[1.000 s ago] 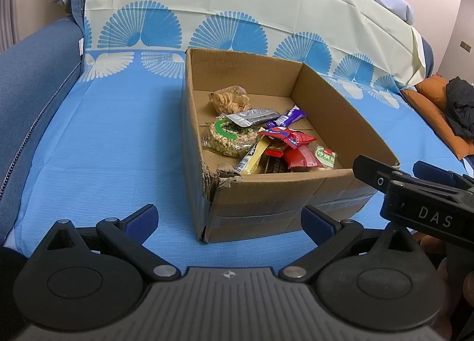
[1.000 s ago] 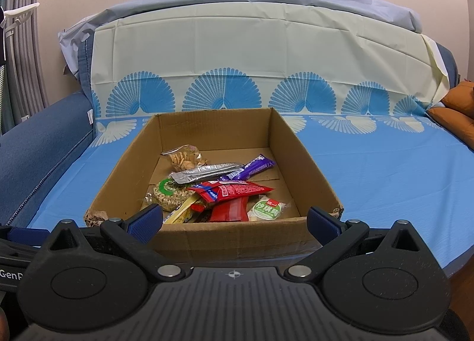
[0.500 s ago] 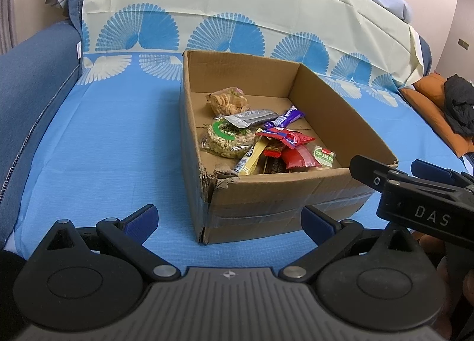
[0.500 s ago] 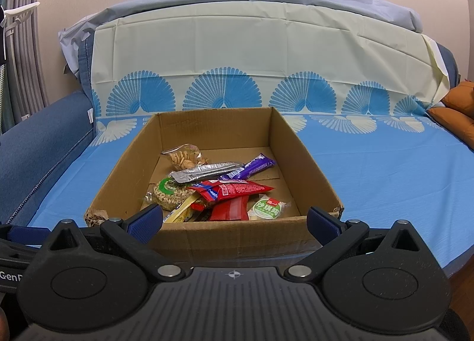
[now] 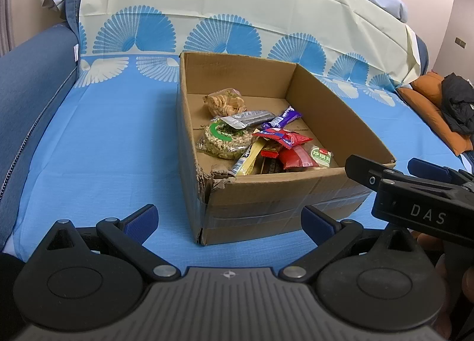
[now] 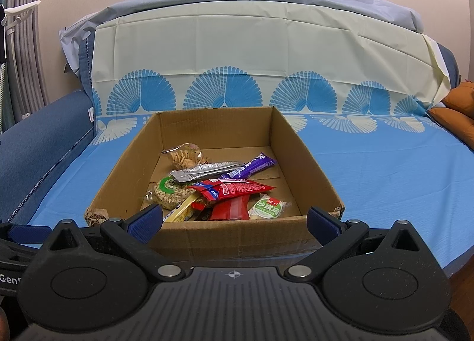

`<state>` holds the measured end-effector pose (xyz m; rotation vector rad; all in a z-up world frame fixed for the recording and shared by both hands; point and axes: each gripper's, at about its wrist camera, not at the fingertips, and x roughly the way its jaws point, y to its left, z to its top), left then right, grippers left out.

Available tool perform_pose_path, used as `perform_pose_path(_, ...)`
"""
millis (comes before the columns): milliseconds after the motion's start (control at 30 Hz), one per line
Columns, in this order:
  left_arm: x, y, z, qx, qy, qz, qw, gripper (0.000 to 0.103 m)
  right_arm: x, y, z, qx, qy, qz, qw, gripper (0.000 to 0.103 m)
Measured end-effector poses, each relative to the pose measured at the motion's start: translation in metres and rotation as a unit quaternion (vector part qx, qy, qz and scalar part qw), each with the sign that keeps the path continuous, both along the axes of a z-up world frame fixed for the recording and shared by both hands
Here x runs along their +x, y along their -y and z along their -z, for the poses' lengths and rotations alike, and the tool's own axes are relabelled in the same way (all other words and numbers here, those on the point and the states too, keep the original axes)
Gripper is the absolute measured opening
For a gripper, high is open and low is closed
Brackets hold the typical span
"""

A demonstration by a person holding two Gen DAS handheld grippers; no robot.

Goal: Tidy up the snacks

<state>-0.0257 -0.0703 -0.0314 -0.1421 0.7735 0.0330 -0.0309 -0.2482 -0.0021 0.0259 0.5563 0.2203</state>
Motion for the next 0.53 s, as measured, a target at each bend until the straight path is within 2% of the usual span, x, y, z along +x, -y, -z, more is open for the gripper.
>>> perform_pose_path(533,-0.0031,-0.0008,-0.0027,-0.006,0.017,0.005,0.9998,0.102,0.0002,0.0012,0.0026,0.005,0.001,-0.003,1.0,0.102)
